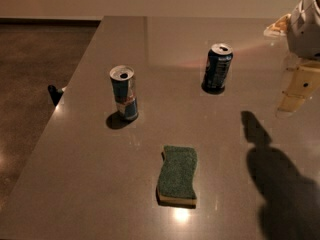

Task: Pick sponge

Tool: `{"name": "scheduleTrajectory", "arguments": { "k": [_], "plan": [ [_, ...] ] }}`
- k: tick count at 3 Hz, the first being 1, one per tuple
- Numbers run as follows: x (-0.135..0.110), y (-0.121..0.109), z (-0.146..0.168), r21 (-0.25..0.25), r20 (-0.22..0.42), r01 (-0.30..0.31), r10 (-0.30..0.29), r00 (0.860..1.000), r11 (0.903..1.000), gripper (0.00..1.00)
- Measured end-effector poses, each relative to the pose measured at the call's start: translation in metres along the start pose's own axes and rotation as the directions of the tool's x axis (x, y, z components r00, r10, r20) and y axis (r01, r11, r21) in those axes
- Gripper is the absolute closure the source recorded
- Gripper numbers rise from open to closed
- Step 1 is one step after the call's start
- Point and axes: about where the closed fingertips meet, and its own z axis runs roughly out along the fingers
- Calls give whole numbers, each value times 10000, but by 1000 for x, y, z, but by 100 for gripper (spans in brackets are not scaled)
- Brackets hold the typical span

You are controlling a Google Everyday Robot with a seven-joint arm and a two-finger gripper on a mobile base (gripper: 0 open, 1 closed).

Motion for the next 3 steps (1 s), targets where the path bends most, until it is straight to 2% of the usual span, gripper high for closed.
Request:
{"name": "scheduleTrajectory", "arguments": {
  "k": [1,2,3],
  "plan": [
    [0,0,0,0,0,0,0,10000,10000,0],
    [-14,13,9,-301,217,649,-643,9977,9974,0],
    [-52,53,33,-1415,921,2358,-2243,9701,9615,0]
  ]
}}
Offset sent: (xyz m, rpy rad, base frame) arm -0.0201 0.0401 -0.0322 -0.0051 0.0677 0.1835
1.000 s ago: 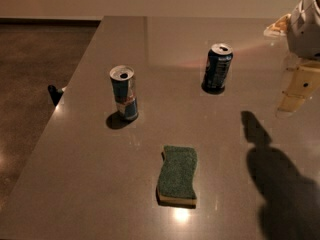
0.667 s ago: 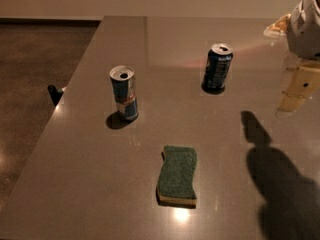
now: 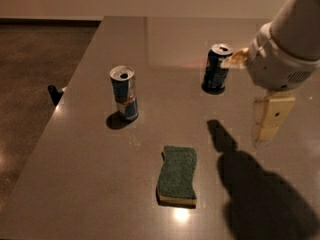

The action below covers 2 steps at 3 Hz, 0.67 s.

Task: Pick sponge

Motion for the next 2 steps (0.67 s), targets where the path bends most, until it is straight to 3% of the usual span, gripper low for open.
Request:
{"name": "scheduleTrajectory", "arguments": {
  "k": [1,2],
  "plan": [
    [-29,19,22,-858,545,1061,-1017,9933,9906,0],
    [-60,40,52,-1716,1017,2199,-2048,9735,9603,0]
  ]
}}
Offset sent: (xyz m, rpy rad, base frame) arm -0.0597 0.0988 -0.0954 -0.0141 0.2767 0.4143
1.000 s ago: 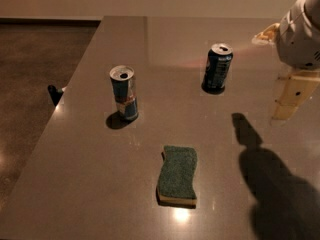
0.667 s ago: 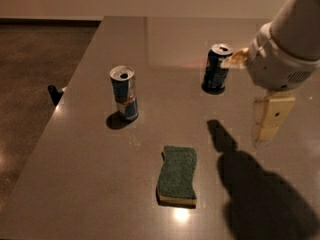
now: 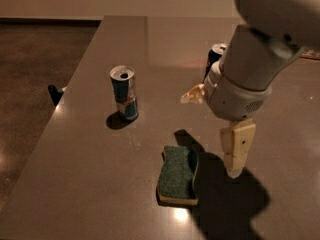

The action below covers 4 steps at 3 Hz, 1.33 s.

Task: Pick sponge

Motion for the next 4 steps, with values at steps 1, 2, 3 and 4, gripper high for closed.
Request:
{"name": "scheduleTrajectory", "arguments": {
  "k": [1,2,3,4],
  "plan": [
    [-14,10,38,-860,244,613,-594,9979,9944,0],
    [-17,17,55,-1225,367,731,-691,9969,9898,0],
    [-22,23,64,-1426,530,785,-716,9960,9867,18],
    [-27,26,62,-1465,689,787,-692,9952,9861,41]
  ]
}}
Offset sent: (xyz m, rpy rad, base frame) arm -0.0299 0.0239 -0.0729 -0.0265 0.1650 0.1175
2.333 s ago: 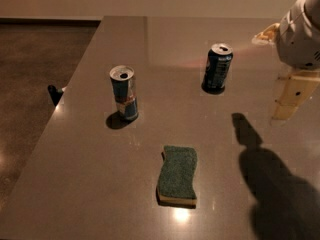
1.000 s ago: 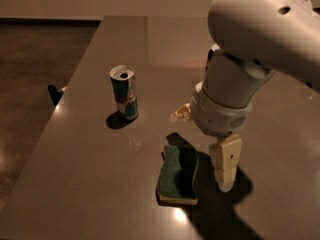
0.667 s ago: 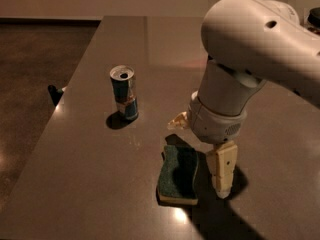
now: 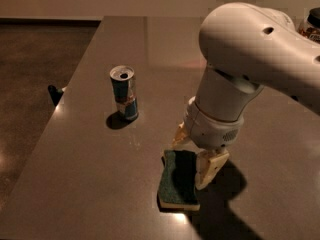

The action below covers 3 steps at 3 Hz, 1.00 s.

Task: Pick sponge

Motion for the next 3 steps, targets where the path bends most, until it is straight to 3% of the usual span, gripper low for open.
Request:
{"name": "scheduleTrajectory", "arguments": {
  "k": [2,3],
  "plan": [
    [-20,1,-33,356,313,-113,102,9995,9993,87],
    [-18,-20,-101,1550,630,-493,399,9972,9867,100]
  ]
}}
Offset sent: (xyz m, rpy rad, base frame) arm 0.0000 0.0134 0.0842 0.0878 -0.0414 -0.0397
